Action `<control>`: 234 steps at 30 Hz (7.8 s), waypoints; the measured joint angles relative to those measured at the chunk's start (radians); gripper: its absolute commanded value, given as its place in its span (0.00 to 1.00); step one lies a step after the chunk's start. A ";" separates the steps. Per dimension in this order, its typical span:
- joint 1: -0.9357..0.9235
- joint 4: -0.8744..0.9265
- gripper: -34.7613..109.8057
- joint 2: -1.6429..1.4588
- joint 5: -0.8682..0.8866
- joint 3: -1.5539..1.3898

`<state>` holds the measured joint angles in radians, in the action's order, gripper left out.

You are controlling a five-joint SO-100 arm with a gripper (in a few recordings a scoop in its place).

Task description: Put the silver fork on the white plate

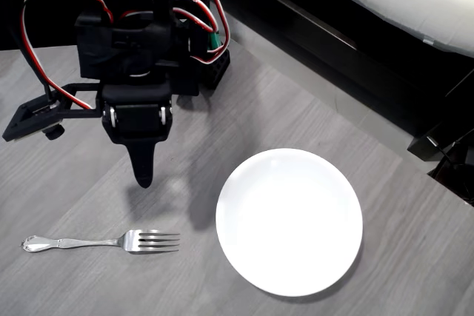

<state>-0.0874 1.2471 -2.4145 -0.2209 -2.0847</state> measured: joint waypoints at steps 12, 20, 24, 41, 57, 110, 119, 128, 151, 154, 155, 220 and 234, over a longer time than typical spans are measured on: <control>0.097 0.021 0.24 -0.838 0.115 -0.517; 0.098 0.021 0.24 -0.864 0.121 -0.531; 0.098 0.035 0.24 -0.864 0.124 -0.534; 0.087 0.095 0.24 -0.864 0.124 -0.534; 0.057 0.107 0.24 -0.864 0.124 -0.534; -0.183 -0.009 0.38 1.085 -0.115 0.457; -0.167 -0.017 0.38 1.163 -0.109 0.503; -0.147 -0.032 0.32 1.173 -0.107 0.508; -0.149 -0.032 0.37 1.183 -0.109 0.508; -0.149 -0.032 0.40 1.183 -0.109 0.508; -0.149 -0.032 0.40 1.183 -0.109 0.508; -0.109 -0.063 0.29 1.259 -0.190 0.580; -0.110 -0.061 0.26 1.261 -0.190 0.617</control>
<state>-0.1979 1.1858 -1.1536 -0.4111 -1.4680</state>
